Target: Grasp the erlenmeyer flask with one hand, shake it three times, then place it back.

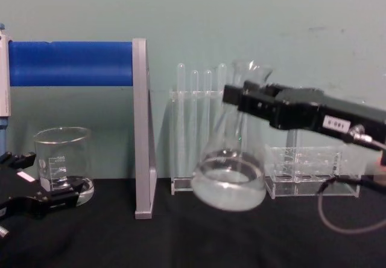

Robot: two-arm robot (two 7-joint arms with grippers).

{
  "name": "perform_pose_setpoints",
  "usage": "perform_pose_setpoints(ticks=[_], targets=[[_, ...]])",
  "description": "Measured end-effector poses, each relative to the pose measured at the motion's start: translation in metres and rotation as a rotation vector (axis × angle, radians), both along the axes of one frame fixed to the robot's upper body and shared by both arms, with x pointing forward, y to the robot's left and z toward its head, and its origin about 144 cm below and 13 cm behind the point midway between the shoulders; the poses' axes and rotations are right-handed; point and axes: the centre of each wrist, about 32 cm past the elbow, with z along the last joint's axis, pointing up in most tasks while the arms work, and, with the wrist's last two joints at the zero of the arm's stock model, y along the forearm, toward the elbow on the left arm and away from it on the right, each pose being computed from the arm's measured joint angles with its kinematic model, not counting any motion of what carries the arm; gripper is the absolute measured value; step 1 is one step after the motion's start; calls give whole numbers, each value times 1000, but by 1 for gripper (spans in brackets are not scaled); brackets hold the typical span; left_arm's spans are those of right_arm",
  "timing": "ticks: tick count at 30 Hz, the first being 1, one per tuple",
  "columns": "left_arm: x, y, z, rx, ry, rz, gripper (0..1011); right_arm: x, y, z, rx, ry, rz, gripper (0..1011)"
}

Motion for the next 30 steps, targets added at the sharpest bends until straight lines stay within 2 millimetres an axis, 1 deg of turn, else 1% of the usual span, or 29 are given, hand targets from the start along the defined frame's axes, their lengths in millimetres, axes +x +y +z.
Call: perform_pose_setpoints(ticks=[7, 17, 30], targets=[[0, 0, 0, 0, 0, 0, 1001, -7, 3, 6, -17, -8, -120, 450], [0, 0, 0, 0, 0, 0, 1001, -12, 2, 6, -34, -6, -244, 450], [0, 0, 0, 0, 0, 0, 1001, -13, -1, 4, -39, 0, -282, 449]])
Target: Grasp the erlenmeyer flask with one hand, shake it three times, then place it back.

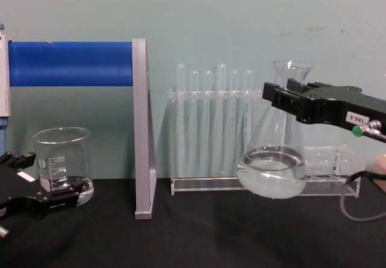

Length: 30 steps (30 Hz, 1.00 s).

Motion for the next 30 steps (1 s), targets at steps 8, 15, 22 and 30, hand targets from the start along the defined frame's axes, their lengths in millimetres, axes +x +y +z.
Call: perform_pose_setpoints(ticks=[8, 15, 22, 30], targets=[[0, 0, 0, 0, 0, 0, 1001, 2, 6, -2, -14, 7, 95, 450], [0, 0, 0, 0, 0, 0, 1001, 4, 23, -4, -21, 9, 238, 450], [0, 0, 0, 0, 0, 0, 1001, 4, 38, -7, -24, 12, 363, 450], [0, 0, 0, 0, 0, 0, 1001, 4, 41, -9, -24, 11, 399, 450]])
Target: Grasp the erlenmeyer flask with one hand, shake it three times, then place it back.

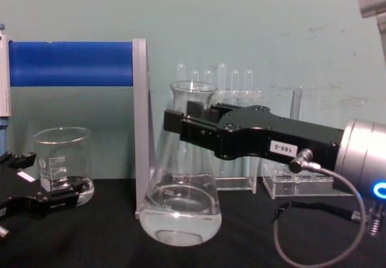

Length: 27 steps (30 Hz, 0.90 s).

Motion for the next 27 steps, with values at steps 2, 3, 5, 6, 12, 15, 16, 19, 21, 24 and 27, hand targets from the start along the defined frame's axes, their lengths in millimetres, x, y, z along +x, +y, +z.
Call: perform_pose_setpoints(ticks=[2, 3, 5, 6, 12, 15, 16, 19, 21, 24, 27], targets=[[0, 0, 0, 0, 0, 0, 1001, 0, -2, 0, 2, -3, -15, 450], [0, 0, 0, 0, 0, 0, 1001, 1, -4, 0, 3, -5, -24, 450], [0, 0, 0, 0, 0, 0, 1001, 1, -7, 1, 6, -8, -45, 450], [0, 0, 0, 0, 0, 0, 1001, 1, -11, 1, 8, -10, -68, 449], [0, 0, 0, 0, 0, 0, 1001, 1, -29, 3, 19, -24, -192, 449], [0, 0, 0, 0, 0, 0, 1001, 0, -36, 3, 20, -29, -247, 449], [0, 0, 0, 0, 0, 0, 1001, -2, -42, 4, 20, -33, -287, 450], [0, 0, 0, 0, 0, 0, 1001, -5, -54, 4, 20, -38, -372, 450], [0, 0, 0, 0, 0, 0, 1002, -8, -62, 5, 17, -41, -435, 450], [0, 0, 0, 0, 0, 0, 1001, -11, -71, 5, 15, -43, -493, 450], [0, 0, 0, 0, 0, 0, 1001, -16, -80, 5, 11, -44, -553, 450]])
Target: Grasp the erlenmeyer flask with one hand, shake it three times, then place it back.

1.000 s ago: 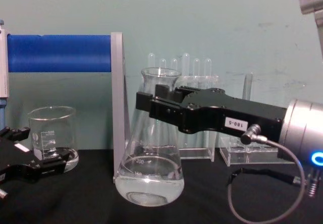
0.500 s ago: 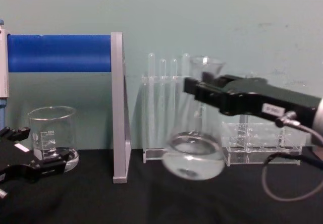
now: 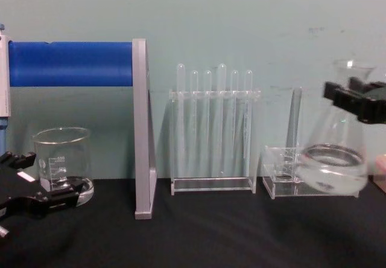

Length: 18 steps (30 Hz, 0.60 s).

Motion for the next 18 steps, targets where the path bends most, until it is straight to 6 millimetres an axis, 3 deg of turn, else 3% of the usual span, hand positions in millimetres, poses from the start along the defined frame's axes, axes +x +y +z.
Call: perform_pose_setpoints(ticks=[9, 18], targets=[[0, 0, 0, 0, 0, 0, 1001, -9, -15, 0, -6, 0, -90, 450], [0, 0, 0, 0, 0, 0, 1001, -4, -3, 0, -5, 1, -4, 450]])
